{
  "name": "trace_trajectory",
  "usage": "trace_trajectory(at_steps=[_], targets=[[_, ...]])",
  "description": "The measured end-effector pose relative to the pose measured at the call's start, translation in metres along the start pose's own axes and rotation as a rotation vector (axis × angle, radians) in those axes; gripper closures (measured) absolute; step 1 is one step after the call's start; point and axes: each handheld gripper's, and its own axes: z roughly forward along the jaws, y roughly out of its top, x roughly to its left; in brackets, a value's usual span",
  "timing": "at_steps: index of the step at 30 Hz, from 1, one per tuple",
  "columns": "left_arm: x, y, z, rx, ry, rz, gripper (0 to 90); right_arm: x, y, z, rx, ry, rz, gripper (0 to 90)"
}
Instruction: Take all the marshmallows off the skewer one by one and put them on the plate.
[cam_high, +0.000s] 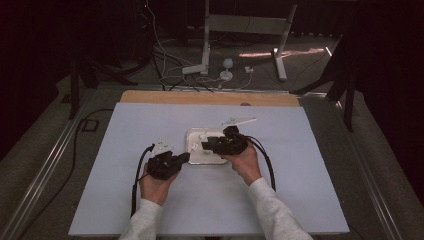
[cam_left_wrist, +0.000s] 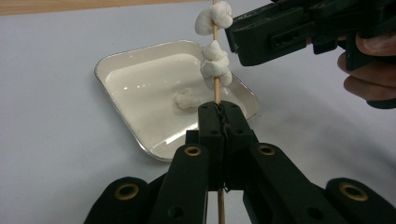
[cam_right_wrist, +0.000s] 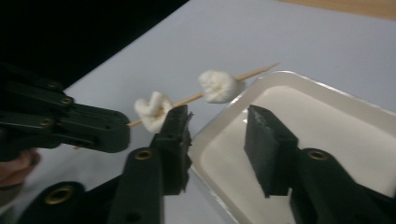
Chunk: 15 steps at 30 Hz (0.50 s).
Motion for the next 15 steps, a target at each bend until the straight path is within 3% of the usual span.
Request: trace_trajectory(at_steps=[8,15], targets=[[-0.0007,-0.0002,0.0004,-0.007,-0.015,0.005,89.8,-0.0077,0.0016,0.0009,-0.044,0.095,0.118,68.6],[-0.0045,-0.0014,0.0058,0.024,-0.040,0.038,89.7,-0.0067,0.0035,0.0000,-0.069,0.124,0.144,70.3]])
